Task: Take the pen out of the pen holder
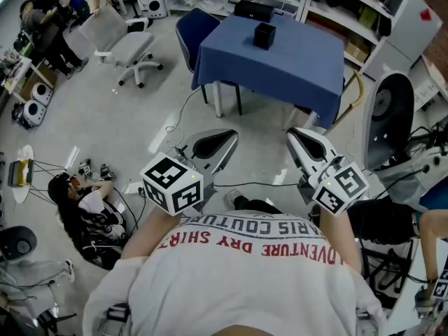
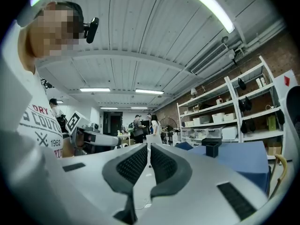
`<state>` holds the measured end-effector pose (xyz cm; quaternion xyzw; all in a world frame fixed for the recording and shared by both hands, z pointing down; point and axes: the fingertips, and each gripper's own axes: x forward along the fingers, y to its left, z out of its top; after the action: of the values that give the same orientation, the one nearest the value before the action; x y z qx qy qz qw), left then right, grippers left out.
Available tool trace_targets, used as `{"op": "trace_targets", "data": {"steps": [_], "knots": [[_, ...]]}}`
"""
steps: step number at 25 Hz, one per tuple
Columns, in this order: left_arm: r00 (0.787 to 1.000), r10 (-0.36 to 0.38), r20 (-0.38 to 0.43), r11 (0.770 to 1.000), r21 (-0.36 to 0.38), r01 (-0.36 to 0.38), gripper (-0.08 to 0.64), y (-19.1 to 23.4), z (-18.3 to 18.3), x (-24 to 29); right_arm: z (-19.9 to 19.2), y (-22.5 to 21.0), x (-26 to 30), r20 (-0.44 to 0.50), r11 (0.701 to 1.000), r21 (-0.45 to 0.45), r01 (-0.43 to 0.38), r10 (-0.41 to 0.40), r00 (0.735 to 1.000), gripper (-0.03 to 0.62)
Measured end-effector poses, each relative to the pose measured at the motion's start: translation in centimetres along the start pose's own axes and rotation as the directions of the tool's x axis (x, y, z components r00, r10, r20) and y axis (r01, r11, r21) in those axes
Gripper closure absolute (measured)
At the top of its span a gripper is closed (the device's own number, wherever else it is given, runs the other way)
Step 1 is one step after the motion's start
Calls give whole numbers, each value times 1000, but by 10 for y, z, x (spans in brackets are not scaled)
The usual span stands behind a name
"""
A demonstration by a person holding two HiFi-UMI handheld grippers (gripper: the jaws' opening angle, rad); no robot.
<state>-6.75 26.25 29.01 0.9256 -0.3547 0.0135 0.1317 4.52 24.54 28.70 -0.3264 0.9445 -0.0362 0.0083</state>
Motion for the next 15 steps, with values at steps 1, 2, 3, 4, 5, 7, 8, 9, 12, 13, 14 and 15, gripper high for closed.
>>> {"op": "trace_targets", "data": {"steps": [1, 2, 3, 4, 5, 7, 8, 9, 12, 13, 14, 15], "knots": [[1000, 0, -1, 1000, 2, 0, 528, 1, 0, 1, 0, -2, 0, 3, 1000, 4, 2, -2, 1000, 566], [1000, 1, -2, 1000, 3, -1, 528, 1, -1, 1, -1, -3, 1, 5, 1000, 6, 3, -3, 1000, 566], [1000, 1, -4, 1000, 5, -1, 528, 3, -1, 2, -2, -5, 3, 6, 1000, 6, 4, -4, 1000, 566], [1000, 2, -5, 1000, 7, -2, 528, 5, -2, 4, -3, -8, 5, 8, 1000, 5, 3, -3, 1000, 566], [1000, 4, -4, 1000, 9, -4, 528, 9, -3, 6, -3, -11, 8, 10, 1000, 3, 2, -2, 1000, 566], [1000, 12, 0, 1000, 12, -12, 528, 19, -3, 13, -6, -20, 15, 15, 1000, -3, 0, 0, 1000, 566], [1000, 16, 1, 1000, 12, -16, 528, 24, -3, 17, -8, -26, 19, 17, 1000, -5, 0, 0, 1000, 562], [1000, 19, 0, 1000, 12, -19, 528, 30, -4, 22, -9, -32, 23, 18, 1000, -6, 1, -1, 1000, 559], [1000, 18, -14, 1000, 12, -18, 528, 45, -8, 34, -15, -50, 36, 17, 1000, -3, 11, -11, 1000, 538], [1000, 16, -16, 1000, 14, -16, 528, 51, -8, 38, -16, -55, 41, 17, 1000, -3, 16, -16, 1000, 523], [1000, 15, -16, 1000, 16, -15, 528, 57, -7, 41, -17, -60, 46, 16, 1000, -4, 19, -19, 1000, 506], [1000, 15, -13, 1000, 18, -14, 528, 63, -4, 45, -17, -65, 51, 14, 1000, -6, 22, -22, 1000, 482]]}}
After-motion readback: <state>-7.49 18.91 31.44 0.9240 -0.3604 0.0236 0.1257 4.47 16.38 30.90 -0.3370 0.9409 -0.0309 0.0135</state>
